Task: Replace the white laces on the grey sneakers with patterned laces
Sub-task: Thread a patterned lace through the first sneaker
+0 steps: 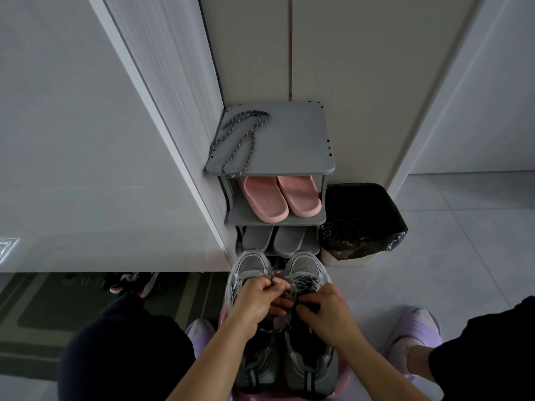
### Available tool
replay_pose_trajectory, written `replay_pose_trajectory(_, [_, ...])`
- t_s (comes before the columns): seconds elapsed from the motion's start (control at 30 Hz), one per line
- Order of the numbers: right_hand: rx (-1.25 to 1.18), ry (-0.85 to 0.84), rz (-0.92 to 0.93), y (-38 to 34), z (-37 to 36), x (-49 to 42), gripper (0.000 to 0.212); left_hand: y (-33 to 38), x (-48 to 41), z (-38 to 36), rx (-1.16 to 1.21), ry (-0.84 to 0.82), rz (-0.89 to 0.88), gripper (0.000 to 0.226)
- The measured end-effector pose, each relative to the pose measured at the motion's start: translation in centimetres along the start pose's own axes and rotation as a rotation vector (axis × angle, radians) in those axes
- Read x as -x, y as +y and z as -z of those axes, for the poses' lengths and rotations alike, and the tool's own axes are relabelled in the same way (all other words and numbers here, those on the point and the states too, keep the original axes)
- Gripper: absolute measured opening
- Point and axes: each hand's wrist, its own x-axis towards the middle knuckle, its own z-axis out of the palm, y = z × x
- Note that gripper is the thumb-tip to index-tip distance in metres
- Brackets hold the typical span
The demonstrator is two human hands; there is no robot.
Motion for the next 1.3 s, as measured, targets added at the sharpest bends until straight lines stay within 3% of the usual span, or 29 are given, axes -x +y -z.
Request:
replay_pose_trajectory(0.2, [-0.144, 0.007, -0.052, 0.1, -0.3, -0.2, 0.016, 0.1, -0.2, 0.2, -0.079, 0.025, -0.075, 0.009])
replay_pose_trajectory(0.3, [-0.269, -0.036, -0.052, -0.1, 0.4, -0.1, 0.033, 0.1, -0.3, 0.4, -0.12, -0.034, -0.046, 0.019])
replay_pose_trajectory(0.53, [-0.494, -0.046, -0.142, -0.8, 1.3, 0.4, 0.018, 0.2, -0.2, 0.5, -0.166, 0.025, -0.05, 0.019])
replay_pose_trajectory(0.67, [-0.501, -0.048, -0.162, -0.9, 1.5, 0.4, 0.013, -0.1, -0.3, -0.3, -0.211, 0.06, -0.05, 0.018])
replay_pose_trajectory(0.8, [-0.521, -0.05, -0.19, -1.1, 1.5, 0.3, 0.031, -0.7, -0.5, -0.4, -0.24, 0.167, -0.075, 0.015])
replay_pose_trajectory(1.3, [-0.526, -0.027, -0.198, -0.9, 1.0, 0.2, 0.018, -2.4, -0.5, -1.5, -0.447, 0.281, -0.224, 0.019])
